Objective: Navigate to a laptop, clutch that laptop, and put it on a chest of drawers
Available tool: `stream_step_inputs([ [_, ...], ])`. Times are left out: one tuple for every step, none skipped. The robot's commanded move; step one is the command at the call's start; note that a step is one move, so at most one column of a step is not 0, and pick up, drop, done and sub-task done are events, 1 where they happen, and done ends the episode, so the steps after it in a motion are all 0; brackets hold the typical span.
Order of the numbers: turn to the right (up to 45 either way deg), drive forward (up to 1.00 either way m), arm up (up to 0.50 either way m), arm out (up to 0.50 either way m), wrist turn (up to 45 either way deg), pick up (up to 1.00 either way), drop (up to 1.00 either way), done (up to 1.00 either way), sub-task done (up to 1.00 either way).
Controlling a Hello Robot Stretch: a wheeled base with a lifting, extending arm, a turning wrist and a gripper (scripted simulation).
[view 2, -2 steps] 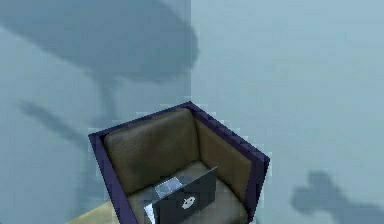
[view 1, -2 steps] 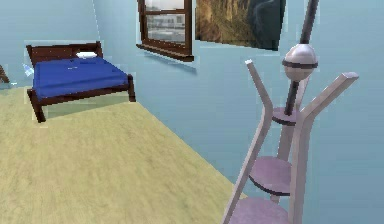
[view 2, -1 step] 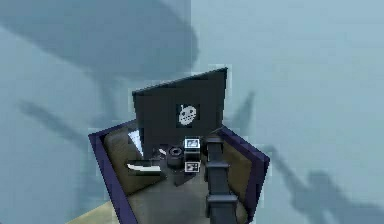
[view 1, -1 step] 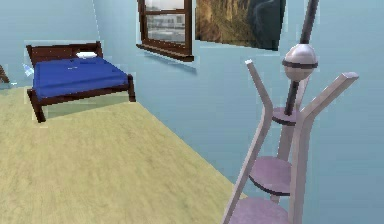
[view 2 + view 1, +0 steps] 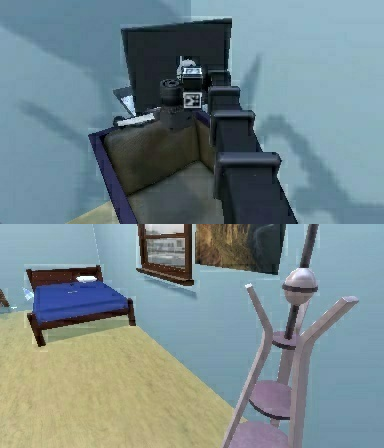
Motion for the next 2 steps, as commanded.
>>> stream_step_inputs([
  [0.0, 0.0, 0.0, 0.0, -45.0, 0.0, 0.0, 0.0, 0.0],
  [0.0, 0.0, 0.0, 0.0, -45.0, 0.0, 0.0, 0.0, 0.0],
])
